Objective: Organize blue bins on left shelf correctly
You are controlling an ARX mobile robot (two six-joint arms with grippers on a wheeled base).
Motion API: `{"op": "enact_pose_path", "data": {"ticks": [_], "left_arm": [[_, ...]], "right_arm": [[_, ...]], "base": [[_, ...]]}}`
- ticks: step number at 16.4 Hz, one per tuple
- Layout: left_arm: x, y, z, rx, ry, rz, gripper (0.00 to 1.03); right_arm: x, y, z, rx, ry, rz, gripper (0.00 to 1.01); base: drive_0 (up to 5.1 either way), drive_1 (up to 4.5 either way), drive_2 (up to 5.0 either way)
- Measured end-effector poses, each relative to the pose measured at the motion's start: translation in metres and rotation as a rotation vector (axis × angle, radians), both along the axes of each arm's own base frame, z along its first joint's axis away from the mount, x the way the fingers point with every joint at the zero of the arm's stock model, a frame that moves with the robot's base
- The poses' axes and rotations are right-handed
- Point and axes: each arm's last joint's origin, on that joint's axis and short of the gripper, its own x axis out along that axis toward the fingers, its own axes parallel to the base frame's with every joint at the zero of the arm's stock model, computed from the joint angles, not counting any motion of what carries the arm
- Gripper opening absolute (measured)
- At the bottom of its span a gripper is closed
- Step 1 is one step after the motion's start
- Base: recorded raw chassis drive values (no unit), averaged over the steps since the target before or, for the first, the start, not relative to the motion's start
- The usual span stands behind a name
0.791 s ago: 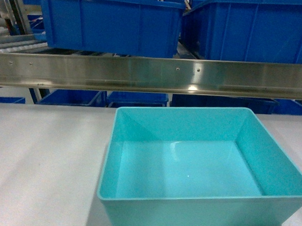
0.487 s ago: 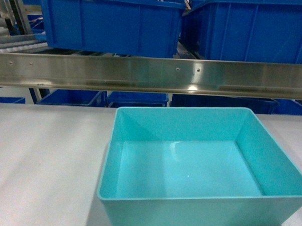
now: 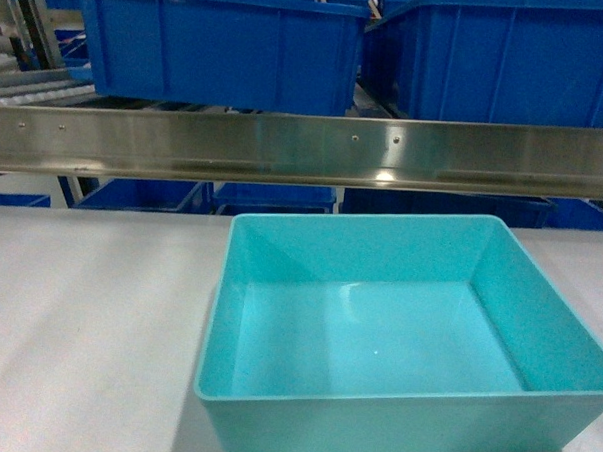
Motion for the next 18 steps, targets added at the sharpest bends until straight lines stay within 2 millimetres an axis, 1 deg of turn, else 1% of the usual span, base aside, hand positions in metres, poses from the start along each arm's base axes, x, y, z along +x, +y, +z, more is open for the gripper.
{"op": "enact_pose_path", "data": {"ticks": [2,3,4,5,7,8,9,10,11,12,14,16,17,18], "left_arm": [[0.0,0.0,0.0,0.0,0.0,0.0,0.98],[0.0,0.0,0.0,0.0,0.0,0.0,0.98],[0.002,-0.002,0.004,-0.002,-0.029,0.012,0.98],[0.01,-0.009,0.012,-0.013,-0.048,-0.007,0.98],[0.034,-0.031,0.014,-0.012,0.021,-0.067,0.98],[0.047,-0.041,0.018,-0.019,0.041,-0.079,0.98],[0.062,-0.051,0.021,-0.017,0.07,-0.076,0.98],[0.076,-0.062,0.022,-0.007,0.121,-0.057,0.98],[0.084,-0.069,0.018,0.007,0.168,-0.063,0.98],[0.084,-0.069,0.011,0.02,0.206,-0.065,0.98],[0.083,-0.069,0.014,0.007,0.182,-0.057,0.98],[0.084,-0.069,0.014,0.004,0.181,-0.055,0.98],[0.089,-0.071,0.013,-0.01,0.179,-0.042,0.98],[0.102,-0.077,0.01,-0.014,0.198,-0.029,0.98]], "right_arm": [[0.0,0.0,0.0,0.0,0.0,0.0,0.98],[0.003,0.0,0.004,-0.003,-0.036,0.001,0.98],[0.014,-0.001,0.011,-0.003,-0.048,0.015,0.98],[0.026,-0.002,0.012,0.005,-0.022,0.015,0.98],[0.06,-0.003,0.021,0.017,0.004,0.067,0.98],[0.077,-0.004,0.023,0.027,0.039,0.08,0.98],[0.092,-0.005,0.017,0.042,0.101,0.108,0.98],[0.107,-0.007,0.009,0.053,0.161,0.1,0.98],[0.116,-0.01,0.003,0.077,0.207,0.087,0.98],[0.117,-0.01,-0.001,0.087,0.234,0.085,0.98],[0.117,-0.01,0.001,0.092,0.215,0.085,0.98],[0.118,-0.012,-0.001,0.098,0.217,0.088,0.98],[0.125,-0.014,-0.006,0.107,0.231,0.077,0.98],[0.134,-0.015,-0.014,0.118,0.279,0.077,0.98]], "base": [[0.0,0.0,0.0],[0.0,0.0,0.0],[0.0,0.0,0.0],[0.0,0.0,0.0],[0.0,0.0,0.0],[0.0,0.0,0.0],[0.0,0.0,0.0],[0.0,0.0,0.0],[0.0,0.0,0.0],[0.0,0.0,0.0],[0.0,0.0,0.0],[0.0,0.0,0.0],[0.0,0.0,0.0],[0.0,0.0,0.0]]}}
